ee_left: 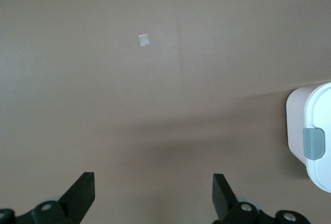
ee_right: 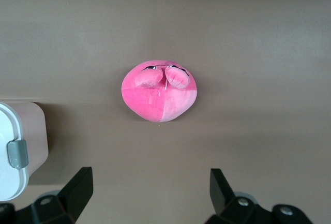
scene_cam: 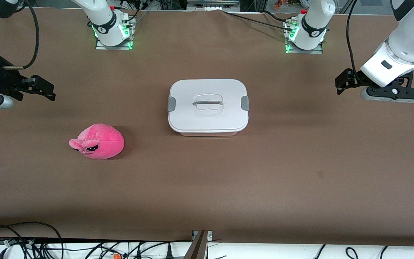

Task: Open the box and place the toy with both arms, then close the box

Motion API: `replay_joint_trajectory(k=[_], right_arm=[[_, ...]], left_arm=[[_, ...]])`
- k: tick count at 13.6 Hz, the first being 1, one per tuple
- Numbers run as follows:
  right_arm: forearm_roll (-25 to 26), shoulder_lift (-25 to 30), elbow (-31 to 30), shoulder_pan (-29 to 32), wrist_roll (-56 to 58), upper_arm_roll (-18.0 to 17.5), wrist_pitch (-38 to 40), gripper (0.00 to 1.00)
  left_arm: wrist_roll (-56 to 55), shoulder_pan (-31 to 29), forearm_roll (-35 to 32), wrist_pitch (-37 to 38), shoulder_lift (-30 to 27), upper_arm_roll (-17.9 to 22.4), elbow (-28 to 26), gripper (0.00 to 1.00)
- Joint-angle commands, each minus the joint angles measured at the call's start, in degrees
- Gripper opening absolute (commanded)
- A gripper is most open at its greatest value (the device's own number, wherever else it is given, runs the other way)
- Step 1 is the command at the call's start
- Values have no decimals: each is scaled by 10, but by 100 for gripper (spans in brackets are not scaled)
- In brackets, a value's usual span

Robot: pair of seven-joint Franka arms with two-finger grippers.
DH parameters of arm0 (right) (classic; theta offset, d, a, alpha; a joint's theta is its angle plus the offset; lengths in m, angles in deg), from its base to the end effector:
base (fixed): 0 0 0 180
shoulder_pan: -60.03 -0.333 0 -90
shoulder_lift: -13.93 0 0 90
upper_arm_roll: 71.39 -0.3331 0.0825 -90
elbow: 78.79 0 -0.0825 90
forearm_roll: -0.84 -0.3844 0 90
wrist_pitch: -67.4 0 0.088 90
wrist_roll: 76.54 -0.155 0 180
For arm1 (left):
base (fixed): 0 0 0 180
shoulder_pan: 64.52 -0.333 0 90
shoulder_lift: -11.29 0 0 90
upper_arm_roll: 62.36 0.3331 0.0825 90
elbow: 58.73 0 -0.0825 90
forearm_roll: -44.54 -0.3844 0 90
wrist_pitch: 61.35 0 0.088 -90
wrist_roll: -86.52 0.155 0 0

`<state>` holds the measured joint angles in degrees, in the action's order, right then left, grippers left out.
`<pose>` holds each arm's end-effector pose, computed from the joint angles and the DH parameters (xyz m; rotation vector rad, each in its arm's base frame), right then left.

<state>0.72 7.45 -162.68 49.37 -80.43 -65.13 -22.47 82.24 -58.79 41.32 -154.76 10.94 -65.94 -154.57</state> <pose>0.5889 0.0491 0.5793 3.1308 0.0149 -0.0114 0.5474 -0.0813 0.5541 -3.0777 0.1419 0.0453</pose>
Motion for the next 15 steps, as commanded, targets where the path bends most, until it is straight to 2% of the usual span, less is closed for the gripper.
replay_joint_trajectory(k=[1,11,13,15], right_arm=[[3,0,10,-1,0,-1,6,100],[3,-1,10,-1,0,-1,7,100],[3,0,10,-1,0,-1,6,100],[3,0,9,-1,0,-1,9,100]], left_arm=[[-6,1,14,9,-5,-1,3,100],[0,2,15,27,-3,-18,4,100],[4,5,15,39,3,-43,6,100],[89,10,50,39,18,-62,31,100]])
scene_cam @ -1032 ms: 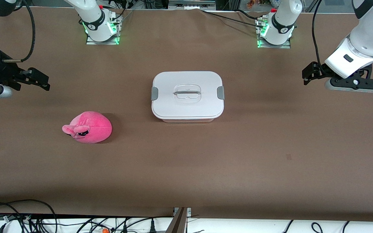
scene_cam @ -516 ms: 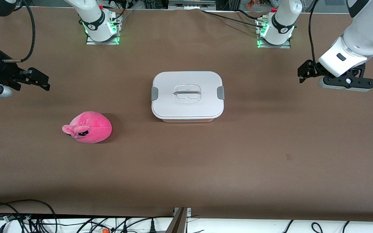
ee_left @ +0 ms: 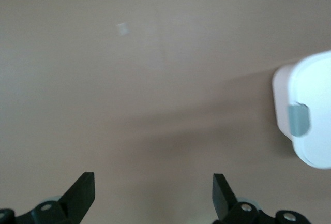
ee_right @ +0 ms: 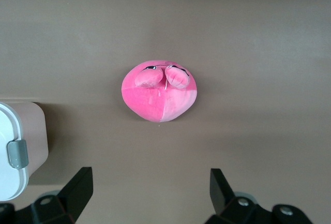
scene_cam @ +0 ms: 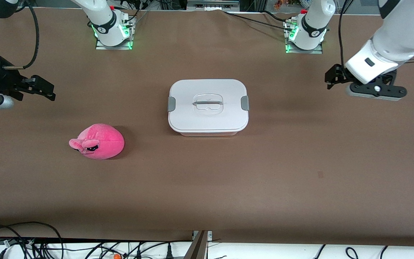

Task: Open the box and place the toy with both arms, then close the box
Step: 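Move the left gripper over the box lid and grasp its handle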

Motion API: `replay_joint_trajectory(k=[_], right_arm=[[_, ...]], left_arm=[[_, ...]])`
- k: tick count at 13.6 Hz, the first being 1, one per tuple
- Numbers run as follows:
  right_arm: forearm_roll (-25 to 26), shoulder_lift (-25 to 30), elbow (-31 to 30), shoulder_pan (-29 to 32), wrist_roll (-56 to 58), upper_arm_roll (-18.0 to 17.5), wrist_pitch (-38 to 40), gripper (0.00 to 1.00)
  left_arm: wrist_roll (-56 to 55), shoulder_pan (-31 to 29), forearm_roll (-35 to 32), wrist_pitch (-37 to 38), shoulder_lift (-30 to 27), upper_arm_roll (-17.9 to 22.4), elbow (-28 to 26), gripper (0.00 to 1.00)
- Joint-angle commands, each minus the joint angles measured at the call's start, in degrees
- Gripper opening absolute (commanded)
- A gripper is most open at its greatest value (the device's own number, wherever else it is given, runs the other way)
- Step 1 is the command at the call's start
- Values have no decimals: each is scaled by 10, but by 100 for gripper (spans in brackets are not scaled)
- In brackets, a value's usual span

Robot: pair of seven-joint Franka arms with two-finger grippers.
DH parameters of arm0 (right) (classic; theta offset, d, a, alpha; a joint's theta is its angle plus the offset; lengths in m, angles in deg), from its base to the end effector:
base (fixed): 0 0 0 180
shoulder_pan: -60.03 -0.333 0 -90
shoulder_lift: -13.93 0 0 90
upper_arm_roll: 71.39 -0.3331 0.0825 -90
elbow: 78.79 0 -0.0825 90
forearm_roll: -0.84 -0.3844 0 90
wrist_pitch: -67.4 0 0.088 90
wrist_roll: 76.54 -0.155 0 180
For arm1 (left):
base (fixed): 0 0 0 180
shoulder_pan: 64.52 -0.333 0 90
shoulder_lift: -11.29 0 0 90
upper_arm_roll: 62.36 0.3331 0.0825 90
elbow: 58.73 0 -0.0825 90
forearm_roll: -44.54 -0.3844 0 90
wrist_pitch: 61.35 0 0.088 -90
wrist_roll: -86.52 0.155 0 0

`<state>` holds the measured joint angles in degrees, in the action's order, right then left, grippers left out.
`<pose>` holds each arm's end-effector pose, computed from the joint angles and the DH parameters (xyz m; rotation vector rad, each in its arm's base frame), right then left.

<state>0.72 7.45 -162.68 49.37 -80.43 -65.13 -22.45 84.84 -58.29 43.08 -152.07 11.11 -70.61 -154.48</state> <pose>0.5889 0.0491 0.5793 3.1307 0.0149 -0.0120 0.5302 -0.1330 0.5493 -3.0820 0.3479 0.1244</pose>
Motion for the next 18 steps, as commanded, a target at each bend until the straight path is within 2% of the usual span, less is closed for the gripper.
replay_joint_trajectory(k=[1,5,7,9,11,13,15,17,18], right_arm=[[3,0,8,-1,0,-1,9,100],[3,1,8,-1,5,0,15,100],[4,0,8,-1,5,-1,16,100],[4,-1,8,-2,5,-2,16,100],[4,-1,8,-2,5,-2,16,100],[3,-2,8,-8,-4,-2,16,100],[2,-4,7,-7,-5,-1,11,100],[2,-36,9,-11,0,-2,9,100],[3,-39,9,-21,1,-1,6,100]], left_arm=[[103,8,44,12,33,-23,39,100],[206,48,74,7,82,-63,46,100],[227,88,85,7,137,-83,90,100],[232,120,86,6,194,-84,123,100],[217,159,80,-10,206,-89,125,100],[221,166,79,-15,208,-90,122,100],[225,173,86,-37,242,-92,123,100],[231,215,81,-53,288,-90,127,100],[231,235,67,-74,293,-87,126,100]])
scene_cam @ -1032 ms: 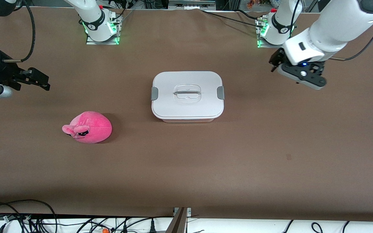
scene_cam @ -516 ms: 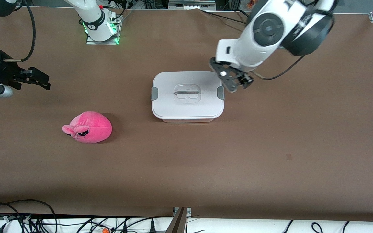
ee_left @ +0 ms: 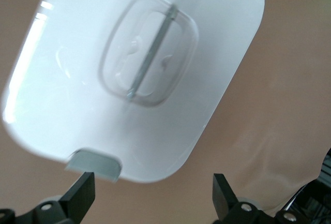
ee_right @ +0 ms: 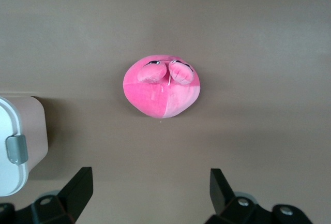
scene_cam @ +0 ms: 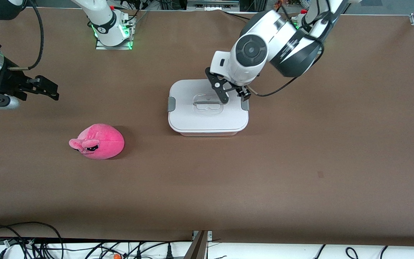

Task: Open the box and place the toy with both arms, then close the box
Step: 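Move the left gripper over the box lid and grasp its handle, then hold the lid handle with the left gripper while the right gripper grasps the plush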

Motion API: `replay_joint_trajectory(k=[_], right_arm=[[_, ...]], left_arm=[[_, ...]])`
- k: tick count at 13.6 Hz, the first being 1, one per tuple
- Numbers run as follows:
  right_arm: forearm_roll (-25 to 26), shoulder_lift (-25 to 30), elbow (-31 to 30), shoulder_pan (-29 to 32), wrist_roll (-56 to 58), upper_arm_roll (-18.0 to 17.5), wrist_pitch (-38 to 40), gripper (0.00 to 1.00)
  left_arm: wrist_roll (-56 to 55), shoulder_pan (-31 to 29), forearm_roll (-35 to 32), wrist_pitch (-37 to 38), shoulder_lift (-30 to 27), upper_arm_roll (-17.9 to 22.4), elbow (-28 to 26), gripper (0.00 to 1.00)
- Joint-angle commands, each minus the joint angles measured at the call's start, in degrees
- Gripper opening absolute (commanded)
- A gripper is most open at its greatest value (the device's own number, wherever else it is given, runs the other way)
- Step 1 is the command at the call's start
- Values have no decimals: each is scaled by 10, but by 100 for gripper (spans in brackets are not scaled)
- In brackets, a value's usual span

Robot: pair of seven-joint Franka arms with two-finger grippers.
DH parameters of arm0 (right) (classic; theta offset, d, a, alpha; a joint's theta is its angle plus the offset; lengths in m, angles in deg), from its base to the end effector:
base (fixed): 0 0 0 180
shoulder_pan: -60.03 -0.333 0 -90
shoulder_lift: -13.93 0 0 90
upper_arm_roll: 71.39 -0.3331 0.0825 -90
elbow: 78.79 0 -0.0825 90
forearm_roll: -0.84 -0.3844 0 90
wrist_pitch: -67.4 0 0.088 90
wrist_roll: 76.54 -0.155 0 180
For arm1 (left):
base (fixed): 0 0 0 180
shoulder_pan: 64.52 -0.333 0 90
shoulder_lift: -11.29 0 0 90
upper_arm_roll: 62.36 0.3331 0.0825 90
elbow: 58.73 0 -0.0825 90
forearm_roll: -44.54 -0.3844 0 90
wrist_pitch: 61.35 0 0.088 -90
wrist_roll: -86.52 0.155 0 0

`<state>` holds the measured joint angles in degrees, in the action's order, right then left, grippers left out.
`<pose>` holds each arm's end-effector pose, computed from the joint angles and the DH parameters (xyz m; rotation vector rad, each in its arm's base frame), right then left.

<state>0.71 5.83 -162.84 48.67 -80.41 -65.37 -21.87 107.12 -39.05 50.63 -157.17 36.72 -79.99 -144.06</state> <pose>0.5928 0.0598 0.5604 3.1239 0.0411 -0.0755 0.4815 -0.4380 0.3812 2.5137 -1.4996 -0.4166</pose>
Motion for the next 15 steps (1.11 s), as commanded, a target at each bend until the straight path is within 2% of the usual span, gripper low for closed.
replay_joint_trajectory(k=[1,2,3,5,8,9,10,12,15], right_arm=[[-4,-24,11,-9,3,4,-9,100],[-16,-24,10,-5,3,7,-13,100],[-28,-25,11,3,3,8,-14,100],[-38,-27,9,16,3,8,-42,100],[-34,-42,8,25,4,11,-47,100],[-30,-53,6,22,4,11,-48,100],[-39,-79,7,27,15,10,-47,100],[-37,-97,4,21,59,10,-54,100],[-46,-123,-42,14,55,7,-103,100]], left_arm=[[7,60,-51,-65,45,4,22,100],[5,72,-77,-94,71,1,28,100],[4,111,-112,-94,93,7,70,100],[-1,147,-171,-78,101,15,97,100],[-59,157,-185,-76,110,16,102,100],[-58,155,-211,-77,112,16,102,100],[-58,150,-215,-77,115,16,103,100],[-59,145,-212,-78,114,16,103,100],[-36,129,-223,-75,110,16,96,100]])
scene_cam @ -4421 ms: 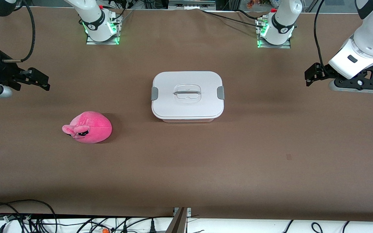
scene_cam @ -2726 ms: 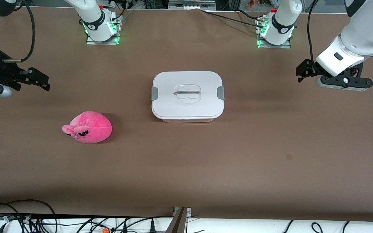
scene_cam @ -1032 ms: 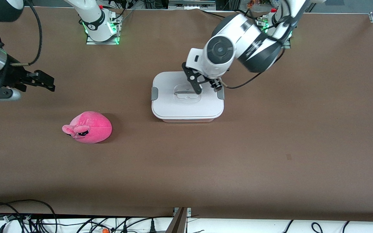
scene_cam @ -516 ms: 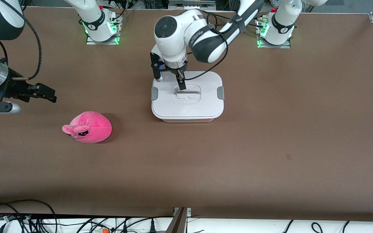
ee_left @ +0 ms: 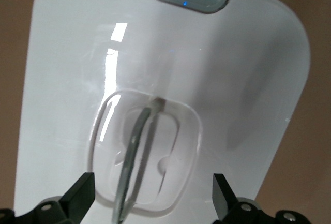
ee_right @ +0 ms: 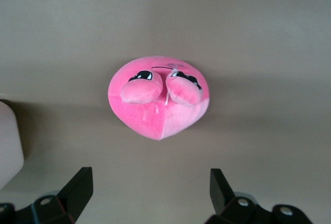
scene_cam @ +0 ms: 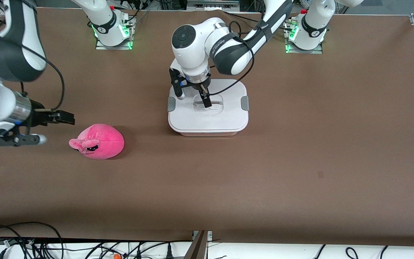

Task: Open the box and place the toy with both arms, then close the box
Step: 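Hold the lid handle with the left gripper while the right gripper grasps the plush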

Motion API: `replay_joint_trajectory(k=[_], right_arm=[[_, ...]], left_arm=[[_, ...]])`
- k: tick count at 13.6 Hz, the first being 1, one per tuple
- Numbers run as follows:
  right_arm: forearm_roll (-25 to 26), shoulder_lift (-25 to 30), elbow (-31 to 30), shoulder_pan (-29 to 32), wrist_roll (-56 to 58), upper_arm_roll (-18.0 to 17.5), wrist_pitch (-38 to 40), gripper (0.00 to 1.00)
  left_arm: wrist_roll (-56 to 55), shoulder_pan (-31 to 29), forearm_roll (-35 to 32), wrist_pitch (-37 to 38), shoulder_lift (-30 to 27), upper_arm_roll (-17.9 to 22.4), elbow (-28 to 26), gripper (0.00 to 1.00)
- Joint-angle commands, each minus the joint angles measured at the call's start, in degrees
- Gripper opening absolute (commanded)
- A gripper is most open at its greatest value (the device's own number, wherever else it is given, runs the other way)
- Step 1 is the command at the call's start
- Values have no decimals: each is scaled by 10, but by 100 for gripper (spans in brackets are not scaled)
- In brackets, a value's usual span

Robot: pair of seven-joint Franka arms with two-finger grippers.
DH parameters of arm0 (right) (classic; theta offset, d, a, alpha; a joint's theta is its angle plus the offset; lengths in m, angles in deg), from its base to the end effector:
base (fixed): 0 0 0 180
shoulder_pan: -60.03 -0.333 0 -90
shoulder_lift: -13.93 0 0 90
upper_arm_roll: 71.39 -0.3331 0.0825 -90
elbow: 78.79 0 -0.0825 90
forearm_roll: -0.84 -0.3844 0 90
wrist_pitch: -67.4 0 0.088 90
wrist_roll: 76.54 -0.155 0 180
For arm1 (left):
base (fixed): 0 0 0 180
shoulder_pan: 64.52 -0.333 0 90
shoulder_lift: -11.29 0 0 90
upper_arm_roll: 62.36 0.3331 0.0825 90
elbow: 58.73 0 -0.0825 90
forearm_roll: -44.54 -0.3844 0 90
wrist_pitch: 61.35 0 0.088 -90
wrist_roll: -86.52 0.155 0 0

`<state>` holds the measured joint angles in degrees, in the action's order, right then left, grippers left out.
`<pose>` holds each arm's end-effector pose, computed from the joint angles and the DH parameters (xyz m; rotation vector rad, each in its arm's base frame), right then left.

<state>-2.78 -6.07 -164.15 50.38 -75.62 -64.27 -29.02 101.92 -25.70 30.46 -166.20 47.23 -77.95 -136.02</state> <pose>0.6451 0.0466 0.4301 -3.1143 -0.0817 0.2396 0.4675 -0.5408 0.3236 -2.4511 1.7806 0.1393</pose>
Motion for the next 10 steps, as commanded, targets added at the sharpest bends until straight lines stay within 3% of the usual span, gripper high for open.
replay_joint_trajectory(k=[1,6,7,8,10], right_arm=[[-11,-5,-59,-5,7,-4,-59,100],[-16,-14,-196,-5,11,-5,-264,100],[-16,-19,-199,-5,12,-5,-274,100],[-16,-25,-198,-5,13,-5,-281,99],[-16,-35,-198,-5,13,-5,-298,91]], left_arm=[[29,-5,-22,11,9,-3,18,100],[51,-7,-16,-5,31,-1,16,100],[90,-8,-13,-3,28,-2,16,55],[89,-7,-10,-2,25,-2,17,2],[69,-13,1,-2,25,-2,20,0]])
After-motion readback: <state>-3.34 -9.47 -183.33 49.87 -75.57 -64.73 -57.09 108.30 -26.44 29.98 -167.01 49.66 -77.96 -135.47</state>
